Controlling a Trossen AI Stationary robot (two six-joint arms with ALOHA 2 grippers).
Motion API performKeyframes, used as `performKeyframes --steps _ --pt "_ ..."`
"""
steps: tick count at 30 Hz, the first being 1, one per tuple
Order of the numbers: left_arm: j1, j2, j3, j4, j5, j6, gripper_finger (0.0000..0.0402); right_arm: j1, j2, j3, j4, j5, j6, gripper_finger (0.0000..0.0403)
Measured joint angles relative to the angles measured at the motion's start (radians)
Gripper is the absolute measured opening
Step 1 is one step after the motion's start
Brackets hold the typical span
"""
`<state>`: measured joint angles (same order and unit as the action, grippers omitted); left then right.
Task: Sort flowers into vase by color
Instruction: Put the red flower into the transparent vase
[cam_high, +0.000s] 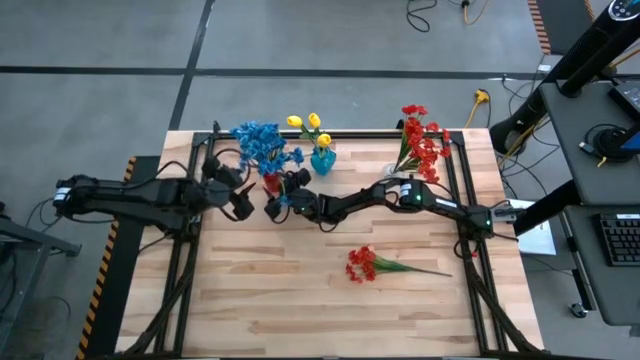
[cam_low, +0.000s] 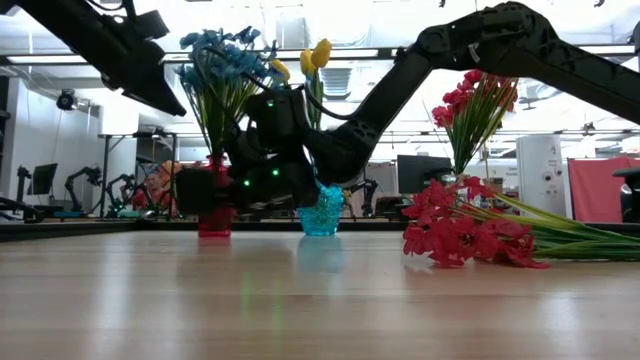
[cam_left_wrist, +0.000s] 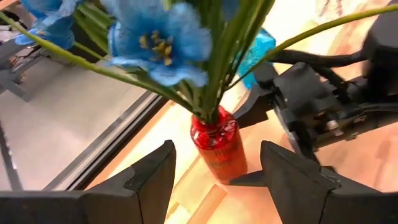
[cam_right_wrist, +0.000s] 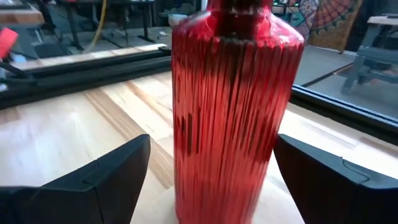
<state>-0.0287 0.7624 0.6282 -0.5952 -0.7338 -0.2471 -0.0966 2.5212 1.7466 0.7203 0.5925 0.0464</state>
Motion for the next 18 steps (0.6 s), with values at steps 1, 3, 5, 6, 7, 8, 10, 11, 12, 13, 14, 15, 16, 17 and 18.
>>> performKeyframes --steps 1,3,5,6,7,8,10,11,12,13,14,15,16,17,18 --pt "-0.008 -0.003 0.001 0.0 0.0 -0.004 0.0217 0.002 -0.003 0.0 -0.008 0.01 -0.008 0.0334" --pt "-0.026 -0.009 0.001 -0.001 -0.005 -0.008 0.0217 0.006 -0.009 0.0 -0.014 0.014 -0.02 0.0336" --pt "-0.043 -0.016 0.002 -0.003 -0.013 -0.009 0.0217 0.01 -0.018 0.0 -0.019 0.017 -0.022 0.0336" --pt "-0.049 -0.018 0.003 -0.007 -0.014 -0.009 0.0217 0.012 -0.023 0.0 -0.028 0.018 -0.023 0.0336" --pt "-0.053 -0.02 0.008 -0.009 -0.015 -0.009 0.0217 0.015 -0.029 0.0 -0.043 0.021 -0.027 0.0336" --pt "-0.059 -0.021 0.015 -0.009 -0.016 -0.009 0.0217 0.017 -0.03 0.0 -0.048 0.027 -0.034 0.0336" --pt "-0.07 -0.026 0.024 -0.012 -0.017 -0.009 0.0217 0.021 -0.031 0.0 -0.053 0.053 -0.051 0.0336" --pt "-0.074 -0.026 0.028 -0.015 -0.017 -0.009 0.0217 0.023 -0.031 0.0 -0.062 0.07 -0.062 0.0336" --pt "-0.078 -0.026 0.034 -0.015 -0.017 -0.009 0.0217 0.026 -0.031 0.0 -0.067 0.085 -0.069 0.0336" --pt "-0.084 -0.026 0.037 -0.017 -0.017 -0.012 0.0217 0.027 -0.032 0.0 -0.077 0.093 -0.073 0.0336" --pt "-0.092 -0.027 0.043 -0.03 -0.018 -0.02 0.0217 0.03 -0.032 0.0 -0.085 0.099 -0.074 0.0336" --pt "-0.1 -0.027 0.048 -0.047 -0.018 -0.034 0.0217 0.031 -0.033 0.0 -0.088 0.1 -0.074 0.0336" --pt "-0.106 -0.027 0.052 -0.064 -0.02 -0.049 0.0216 0.033 -0.033 0.0 -0.088 0.1 -0.074 0.0336" --pt "-0.111 -0.027 0.055 -0.083 -0.023 -0.064 0.0215 0.035 -0.033 0.0 -0.089 0.1 -0.074 0.0336" --pt "-0.116 -0.027 0.058 -0.1 -0.03 -0.08 0.0213 0.037 -0.033 0.0 -0.089 0.103 -0.078 0.0336"
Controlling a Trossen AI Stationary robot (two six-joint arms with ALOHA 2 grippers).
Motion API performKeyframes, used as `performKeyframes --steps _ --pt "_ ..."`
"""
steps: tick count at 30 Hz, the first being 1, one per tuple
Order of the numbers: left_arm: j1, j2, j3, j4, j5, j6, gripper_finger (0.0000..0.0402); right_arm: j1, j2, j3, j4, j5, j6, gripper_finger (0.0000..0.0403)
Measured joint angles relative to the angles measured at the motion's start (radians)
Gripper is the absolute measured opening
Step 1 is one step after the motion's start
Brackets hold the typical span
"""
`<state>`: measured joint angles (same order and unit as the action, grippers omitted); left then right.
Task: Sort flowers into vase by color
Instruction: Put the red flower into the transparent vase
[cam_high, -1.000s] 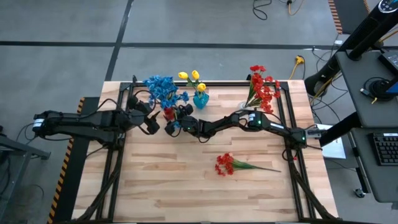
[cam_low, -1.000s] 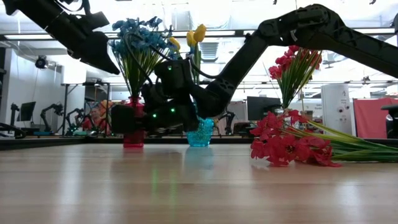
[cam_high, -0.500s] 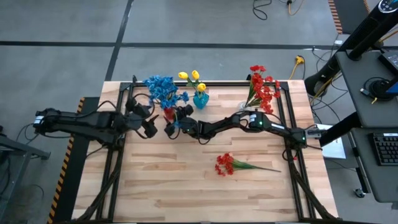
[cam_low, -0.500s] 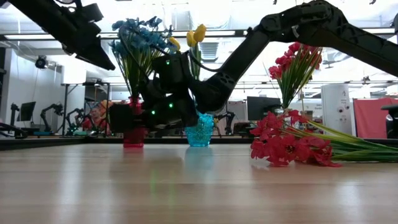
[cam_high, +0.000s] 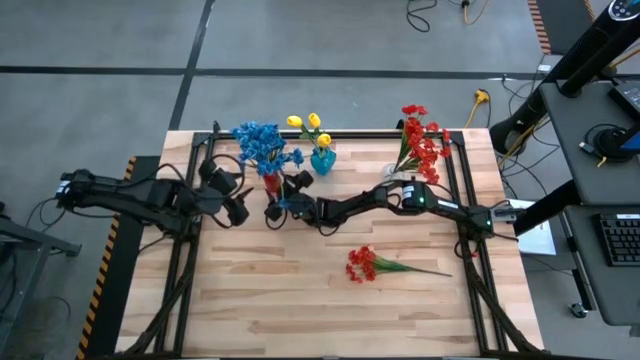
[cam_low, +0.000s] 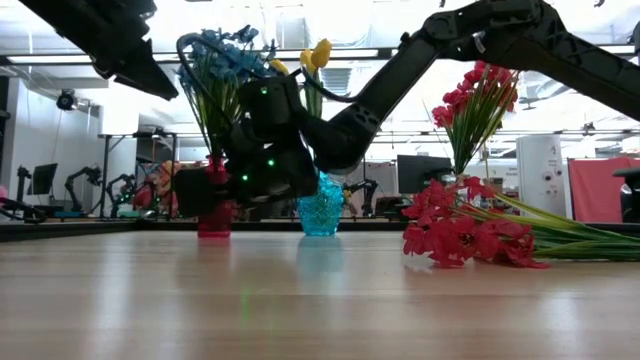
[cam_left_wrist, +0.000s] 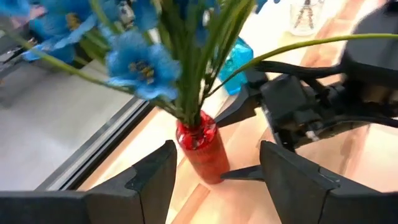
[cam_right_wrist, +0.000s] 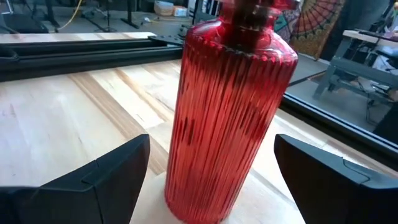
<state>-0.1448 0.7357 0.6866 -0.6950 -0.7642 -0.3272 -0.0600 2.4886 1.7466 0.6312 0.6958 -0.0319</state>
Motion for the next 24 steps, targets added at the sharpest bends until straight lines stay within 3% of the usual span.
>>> performKeyframes --steps 24 --pt "-0.054 0.0 0.007 -0.027 -0.03 -0.041 0.0201 0.029 -0.045 0.0 -0.054 0.076 -0.069 0.0336"
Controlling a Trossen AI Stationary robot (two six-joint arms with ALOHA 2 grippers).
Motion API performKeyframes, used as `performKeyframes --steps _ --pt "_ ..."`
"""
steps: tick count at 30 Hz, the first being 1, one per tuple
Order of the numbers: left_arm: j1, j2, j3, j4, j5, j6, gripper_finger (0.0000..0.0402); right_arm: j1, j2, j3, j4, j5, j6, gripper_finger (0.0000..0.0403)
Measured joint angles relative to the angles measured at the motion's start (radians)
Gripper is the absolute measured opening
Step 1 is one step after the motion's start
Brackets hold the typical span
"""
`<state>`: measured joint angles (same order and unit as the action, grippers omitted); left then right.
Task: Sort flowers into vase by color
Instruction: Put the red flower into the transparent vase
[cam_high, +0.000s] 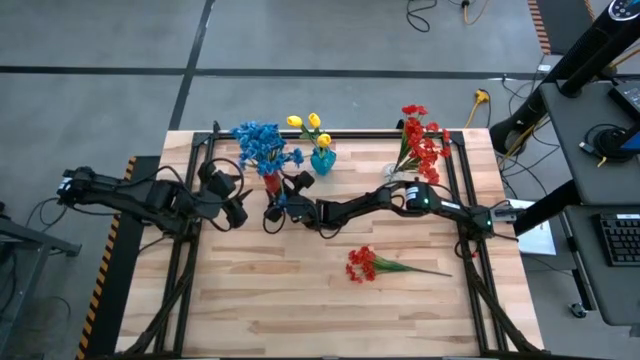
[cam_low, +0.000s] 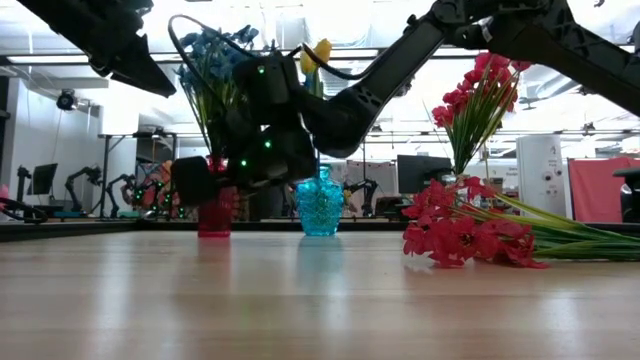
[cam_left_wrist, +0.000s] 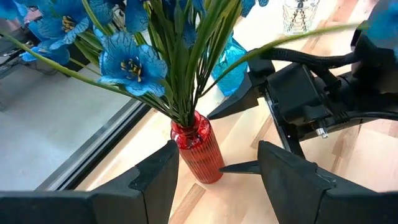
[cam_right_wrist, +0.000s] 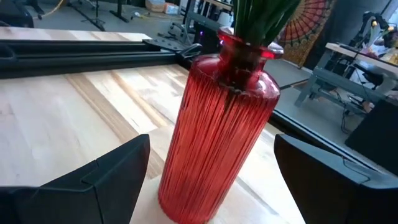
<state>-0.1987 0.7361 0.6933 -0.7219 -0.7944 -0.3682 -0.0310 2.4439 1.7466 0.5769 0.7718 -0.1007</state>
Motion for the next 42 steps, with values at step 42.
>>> performKeyframes --steps 42 --pt "-0.017 0.001 0.0 0.007 -0.008 0.036 0.0201 0.12 -0.344 0.0 -0.877 0.12 0.285 0.0336"
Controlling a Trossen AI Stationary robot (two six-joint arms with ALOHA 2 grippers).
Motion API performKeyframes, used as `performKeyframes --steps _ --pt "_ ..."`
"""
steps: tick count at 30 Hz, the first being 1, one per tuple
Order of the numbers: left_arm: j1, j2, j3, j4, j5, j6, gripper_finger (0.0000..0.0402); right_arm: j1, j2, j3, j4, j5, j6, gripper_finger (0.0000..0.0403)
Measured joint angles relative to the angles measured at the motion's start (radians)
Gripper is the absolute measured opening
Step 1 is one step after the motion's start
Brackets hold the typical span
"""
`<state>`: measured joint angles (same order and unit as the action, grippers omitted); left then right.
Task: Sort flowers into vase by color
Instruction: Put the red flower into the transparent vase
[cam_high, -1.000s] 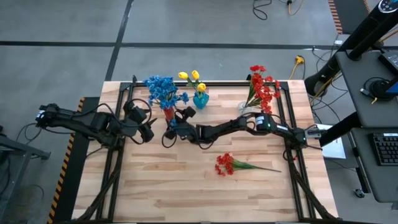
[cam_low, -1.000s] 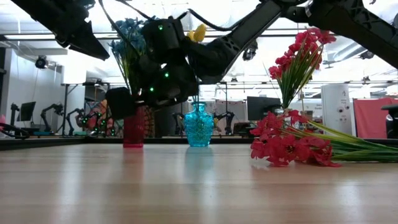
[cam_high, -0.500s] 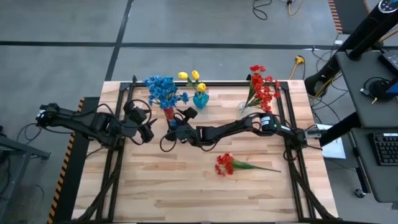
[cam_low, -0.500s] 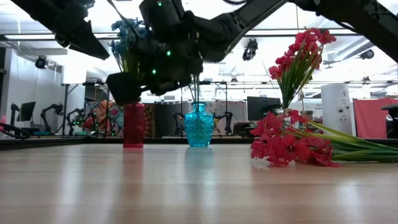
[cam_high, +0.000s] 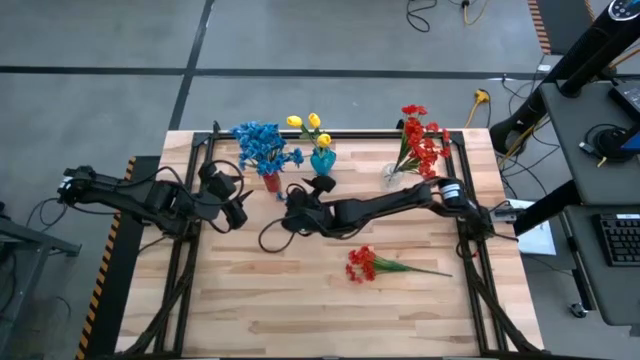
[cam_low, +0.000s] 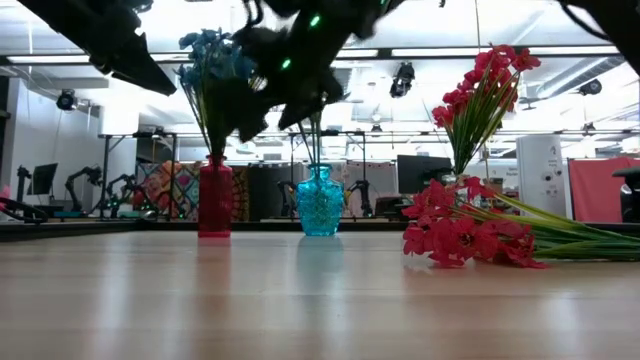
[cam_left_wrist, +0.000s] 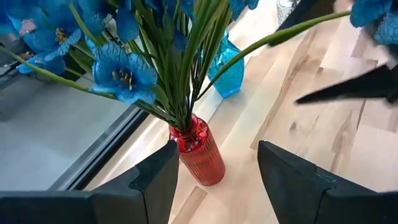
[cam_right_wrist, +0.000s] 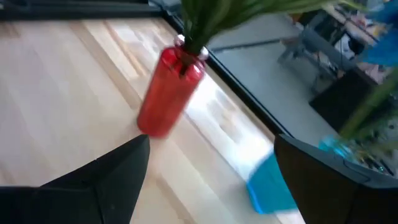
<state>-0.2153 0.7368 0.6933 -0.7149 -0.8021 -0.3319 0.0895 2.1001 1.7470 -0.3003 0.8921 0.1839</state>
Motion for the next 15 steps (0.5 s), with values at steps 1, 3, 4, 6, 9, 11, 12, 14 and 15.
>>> performKeyframes --steps 1,3,4,6,9,11,12,14,15 --pt "0.0 0.0 0.0 0.006 0.0 0.006 0.0201 0.005 -0.018 0.0 -0.054 -0.001 0.025 0.0336" --pt "0.0 -0.001 0.0 0.019 0.0 0.019 0.0201 0.016 -0.056 0.0 -0.183 -0.004 0.077 0.0336" --pt "0.0 -0.001 0.0 0.026 0.0 0.028 0.0201 0.021 -0.075 0.0 -0.246 -0.01 0.1 0.0336" --pt "0.0 -0.001 0.0 0.037 0.0 0.043 0.0201 0.032 -0.119 0.0 -0.38 -0.042 0.149 0.0336" --pt "0.0 -0.004 0.005 0.033 0.0 0.051 0.0201 0.035 -0.191 0.0 -0.546 -0.2 0.188 0.0336" --pt "-0.01 -0.005 0.019 0.023 0.005 0.047 0.0201 0.035 -0.229 0.0 -0.635 -0.348 0.21 0.0335" --pt "-0.019 -0.005 0.03 0.01 0.011 0.04 0.0201 0.035 -0.247 0.0 -0.674 -0.412 0.216 0.0334" --pt "-0.042 -0.004 0.056 -0.027 0.035 0.015 0.0201 0.035 -0.272 0.0 -0.765 -0.529 0.216 0.0332" --pt "-0.057 -0.003 0.072 -0.049 0.049 -0.004 0.0201 0.036 -0.283 0.0 -0.801 -0.579 0.218 0.033"
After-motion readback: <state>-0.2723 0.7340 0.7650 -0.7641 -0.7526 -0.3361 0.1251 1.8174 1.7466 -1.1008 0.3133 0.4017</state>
